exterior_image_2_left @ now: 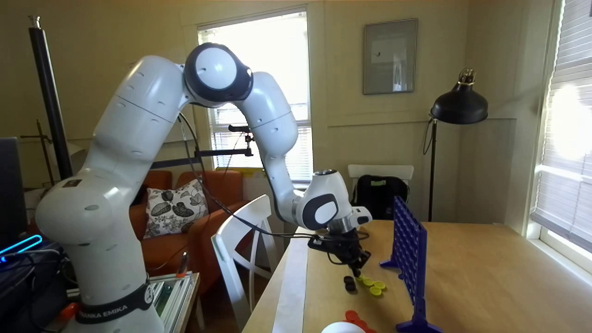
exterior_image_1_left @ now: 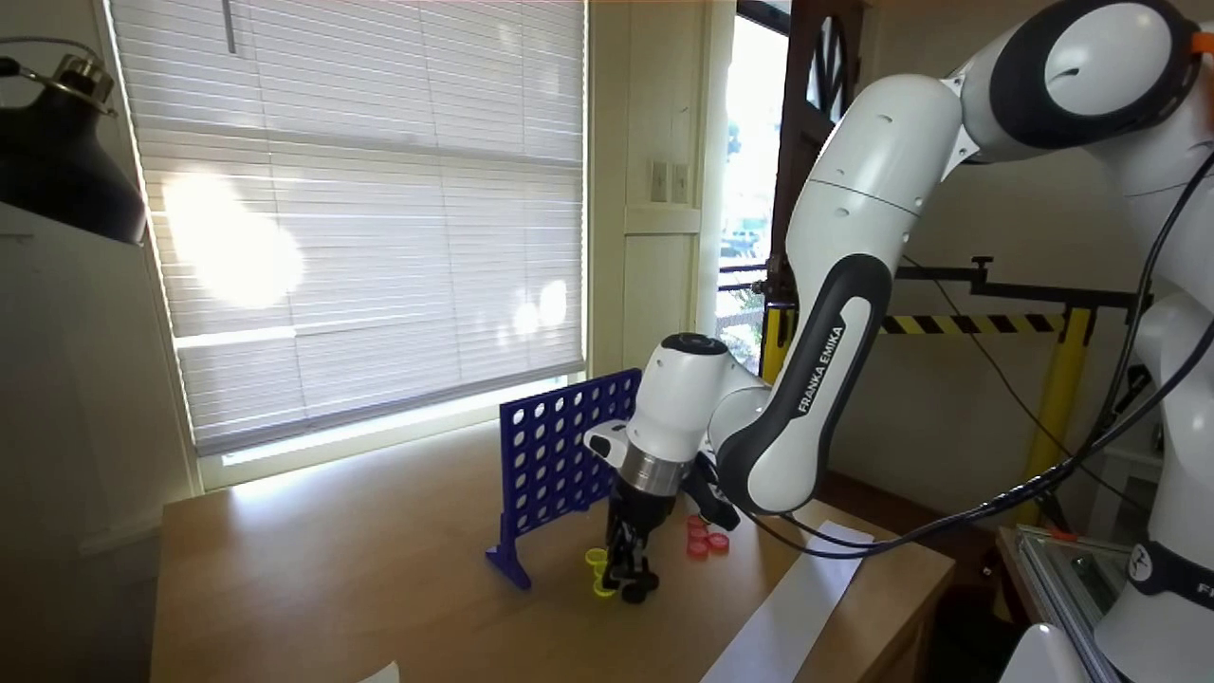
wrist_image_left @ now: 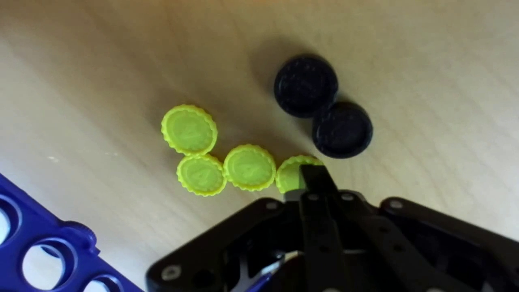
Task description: Group up the circles in color sequence
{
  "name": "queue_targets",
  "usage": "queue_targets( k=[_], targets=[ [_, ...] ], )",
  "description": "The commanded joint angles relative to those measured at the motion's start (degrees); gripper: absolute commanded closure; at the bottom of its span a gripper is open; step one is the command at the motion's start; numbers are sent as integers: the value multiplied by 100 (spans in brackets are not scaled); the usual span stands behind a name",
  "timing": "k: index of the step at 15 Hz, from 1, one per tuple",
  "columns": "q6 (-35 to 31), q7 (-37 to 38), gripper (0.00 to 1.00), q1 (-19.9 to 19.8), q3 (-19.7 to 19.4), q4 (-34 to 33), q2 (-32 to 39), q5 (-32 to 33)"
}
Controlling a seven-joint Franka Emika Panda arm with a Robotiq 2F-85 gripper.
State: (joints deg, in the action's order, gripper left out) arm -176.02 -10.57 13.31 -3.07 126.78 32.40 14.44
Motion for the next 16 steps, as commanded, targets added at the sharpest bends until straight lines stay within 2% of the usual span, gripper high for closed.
queue_targets(
  k=[1,6,16],
  targets=[
    [-206,41,100,-53,5,-176,219,65],
    [-342,41,100,-24,-33,-331,377,47],
    [-378,116,100,128,-432,-482,460,51]
  ],
)
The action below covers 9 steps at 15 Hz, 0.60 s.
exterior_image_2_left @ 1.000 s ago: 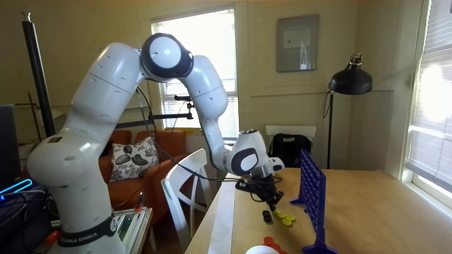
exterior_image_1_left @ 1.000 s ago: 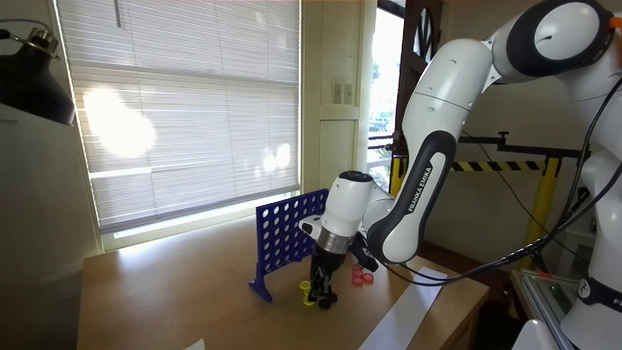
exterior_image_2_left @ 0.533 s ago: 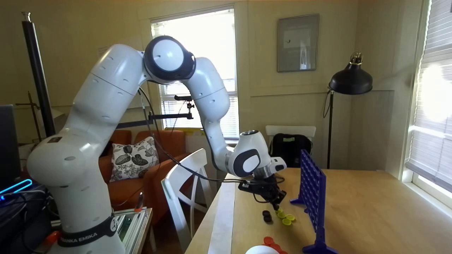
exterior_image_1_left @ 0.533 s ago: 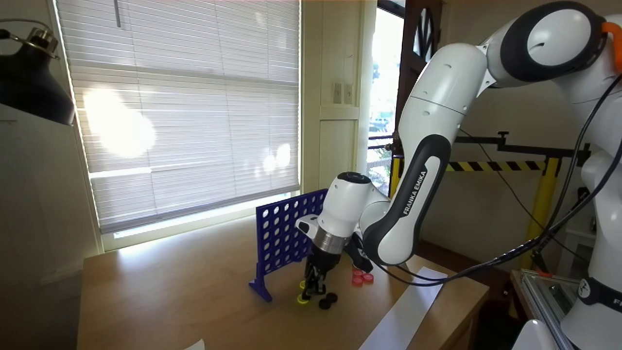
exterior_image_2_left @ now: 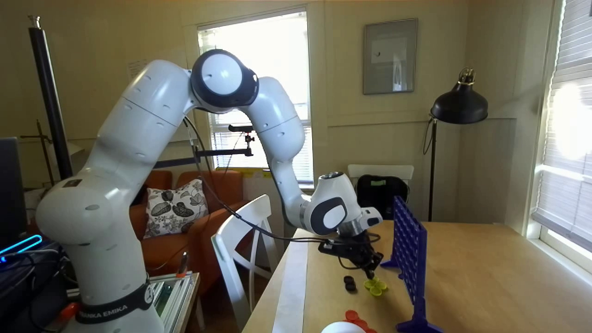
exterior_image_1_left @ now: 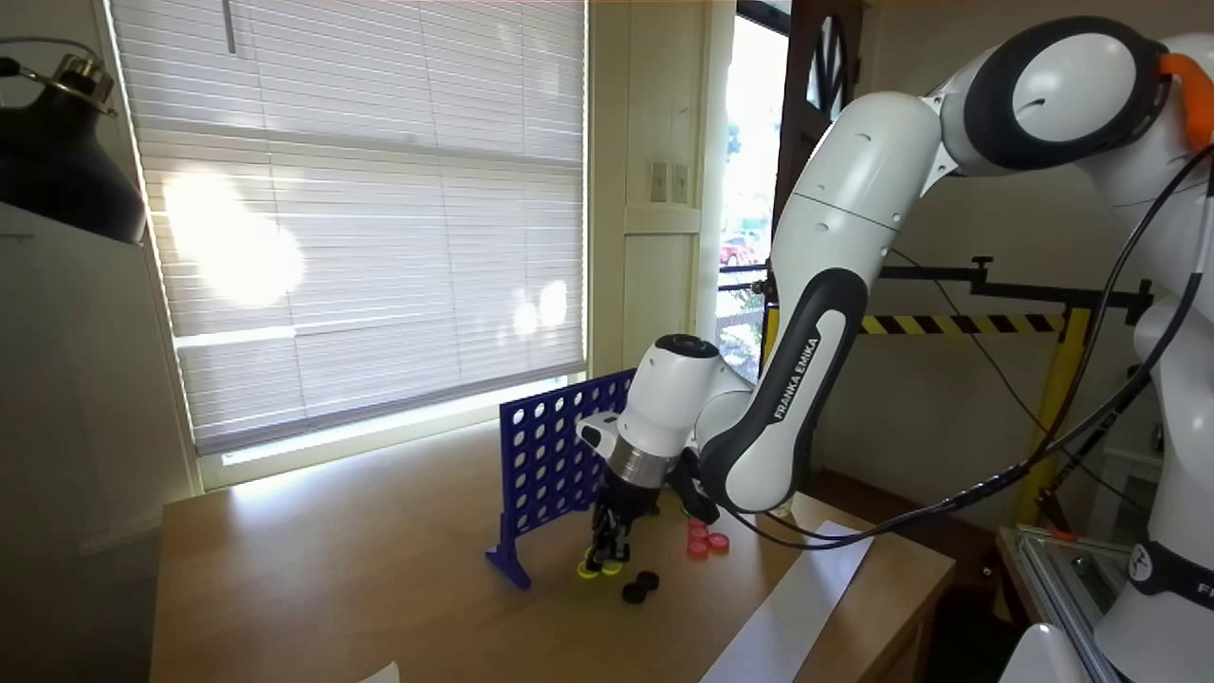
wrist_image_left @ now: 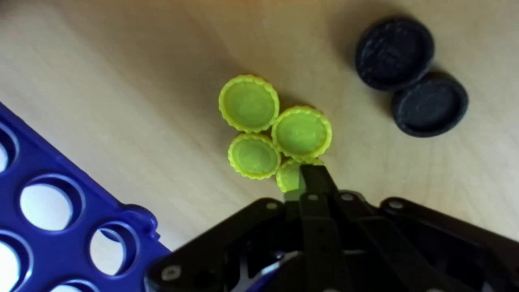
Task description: Group up the circles in color sequence
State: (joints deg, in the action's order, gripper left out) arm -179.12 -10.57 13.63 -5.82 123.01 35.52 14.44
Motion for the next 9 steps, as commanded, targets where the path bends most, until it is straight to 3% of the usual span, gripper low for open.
queue_targets(
  k=[1,9],
  targets=[
    [-69,117,100,101,-179,-110,141,50],
    [-258,64,100,53,37,194,-171,2]
  ],
)
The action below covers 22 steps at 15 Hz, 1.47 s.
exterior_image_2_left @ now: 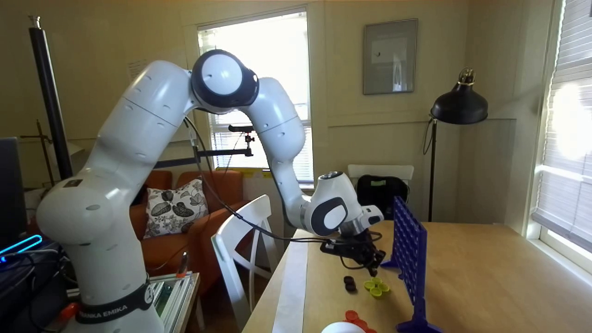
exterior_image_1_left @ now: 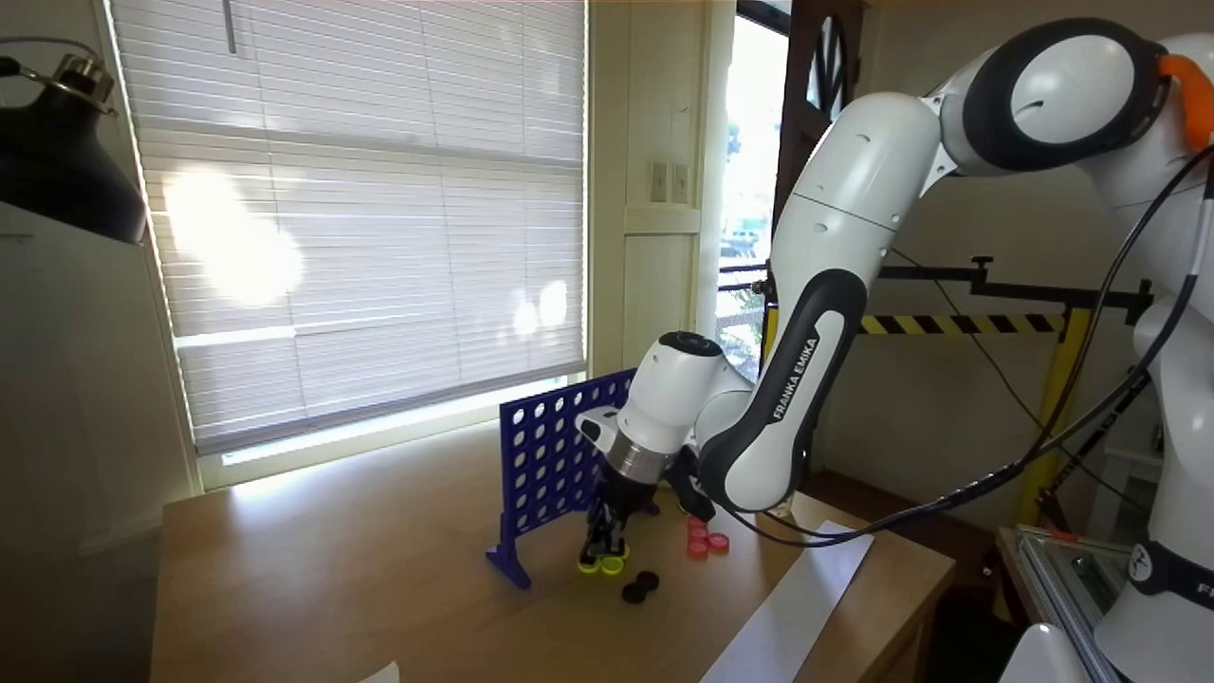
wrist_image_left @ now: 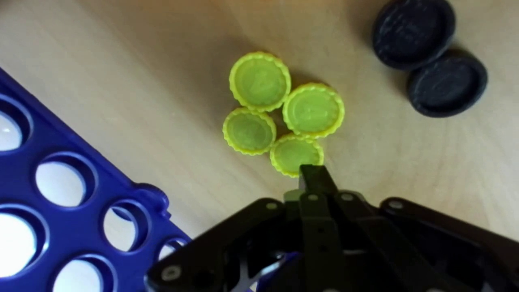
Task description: Group up the circles in color sequence
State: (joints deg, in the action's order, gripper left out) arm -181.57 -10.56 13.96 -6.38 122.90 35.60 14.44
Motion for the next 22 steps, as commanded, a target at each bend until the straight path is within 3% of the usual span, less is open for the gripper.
queue_targets(
  k=[1,9,22],
  targets=[
    [171,53,100,-61,217,227,-226,-27],
    [584,245,100,71,139,470,-560,-13],
    [1799,270,100,-415,717,560,-818,-109]
  ],
)
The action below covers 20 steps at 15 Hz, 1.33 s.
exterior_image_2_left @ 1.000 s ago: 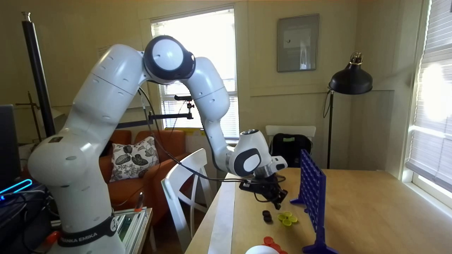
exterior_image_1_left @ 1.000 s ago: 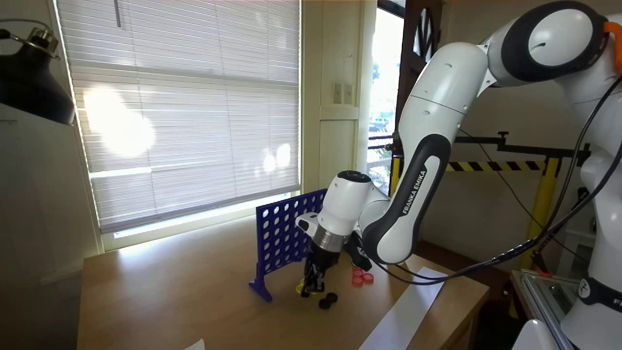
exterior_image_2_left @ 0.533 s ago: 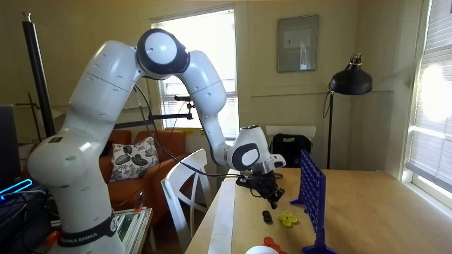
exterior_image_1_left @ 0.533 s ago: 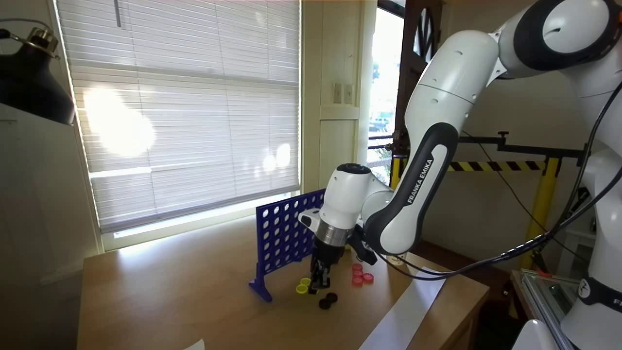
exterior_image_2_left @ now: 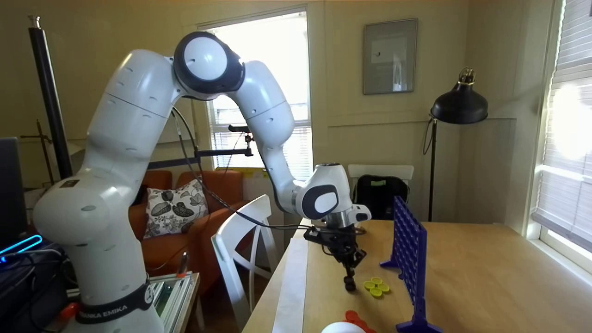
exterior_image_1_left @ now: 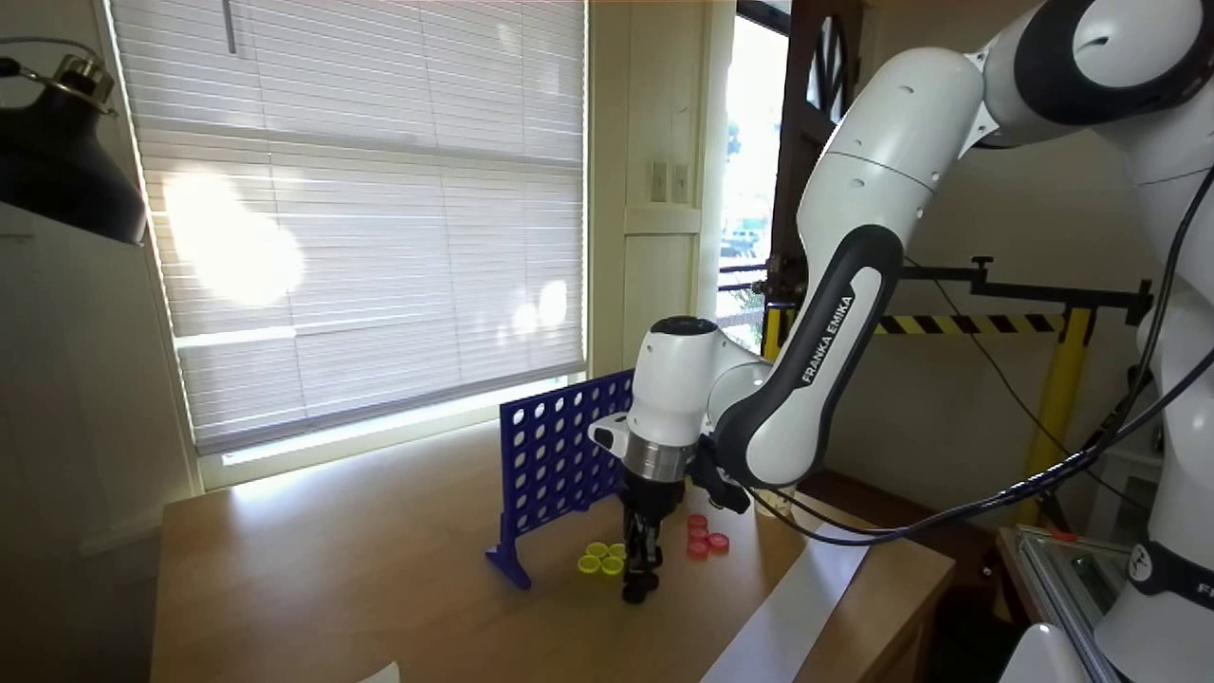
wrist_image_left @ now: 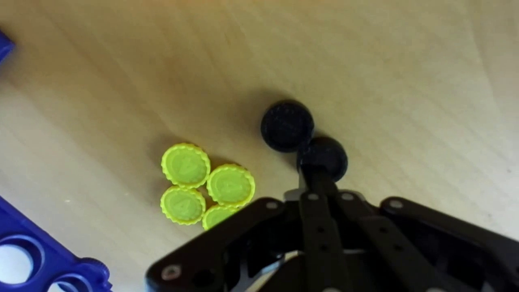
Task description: Group up the circles in color sequence
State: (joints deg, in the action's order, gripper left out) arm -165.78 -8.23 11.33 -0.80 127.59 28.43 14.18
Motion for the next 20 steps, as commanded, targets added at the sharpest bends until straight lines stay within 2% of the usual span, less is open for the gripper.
queue_targets(
  k=[1,7,11,20],
  targets=[
    [251,33,100,-183,182,81,-77,-92],
    [185,28,100,-300,241,30,36,-100],
    [150,-51,100,-446,416,8,109,-209],
    [295,-148,100,-523,627,-56,219,-243]
  ],
)
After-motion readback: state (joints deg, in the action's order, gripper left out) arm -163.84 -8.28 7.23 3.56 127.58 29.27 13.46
